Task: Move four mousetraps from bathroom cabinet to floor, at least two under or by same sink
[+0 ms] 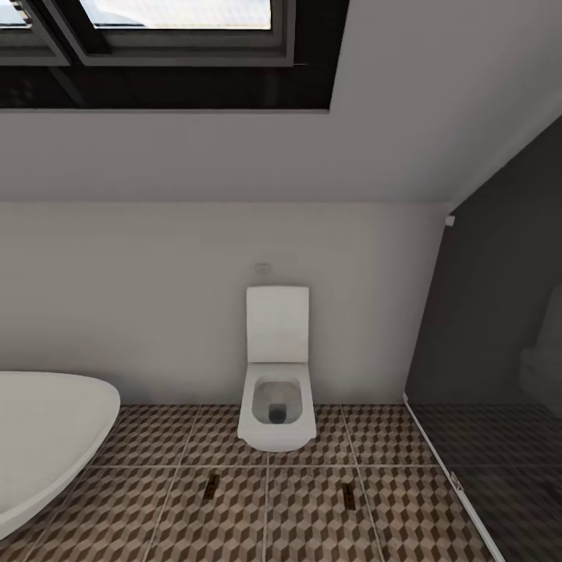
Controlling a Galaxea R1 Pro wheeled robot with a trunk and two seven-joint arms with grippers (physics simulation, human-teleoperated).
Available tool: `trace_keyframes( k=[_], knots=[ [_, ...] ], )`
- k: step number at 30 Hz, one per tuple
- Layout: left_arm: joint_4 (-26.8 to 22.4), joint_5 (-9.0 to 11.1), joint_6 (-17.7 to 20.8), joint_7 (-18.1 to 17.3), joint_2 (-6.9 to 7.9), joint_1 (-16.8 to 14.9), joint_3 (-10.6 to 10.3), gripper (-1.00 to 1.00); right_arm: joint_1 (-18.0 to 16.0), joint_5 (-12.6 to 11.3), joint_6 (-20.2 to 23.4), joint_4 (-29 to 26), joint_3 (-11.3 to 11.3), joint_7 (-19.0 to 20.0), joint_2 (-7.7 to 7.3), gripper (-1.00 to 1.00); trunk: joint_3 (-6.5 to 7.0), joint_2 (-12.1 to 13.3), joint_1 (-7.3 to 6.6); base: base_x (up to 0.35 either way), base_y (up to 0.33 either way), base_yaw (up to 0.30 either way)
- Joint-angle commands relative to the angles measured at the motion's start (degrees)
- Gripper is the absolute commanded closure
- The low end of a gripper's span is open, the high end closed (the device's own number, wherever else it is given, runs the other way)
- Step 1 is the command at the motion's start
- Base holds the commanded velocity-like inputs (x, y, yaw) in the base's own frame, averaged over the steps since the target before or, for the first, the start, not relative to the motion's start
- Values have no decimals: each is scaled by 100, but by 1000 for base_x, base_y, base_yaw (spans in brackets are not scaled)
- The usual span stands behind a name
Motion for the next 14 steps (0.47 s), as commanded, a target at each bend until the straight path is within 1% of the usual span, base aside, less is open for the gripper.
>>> trace_keyframes(
  k=[1,14],
  knots=[
    [8,-64,-26,17,4,-6,41,-100,-6,-58,-27,11,50,-5,2,-100,-6,-4,0,0,0,0],
    [-1,-79,-26,17,13,-6,28,-100,-6,-54,-27,10,45,-5,2,-100,-6,-4,0,0,0,0]
  ],
)
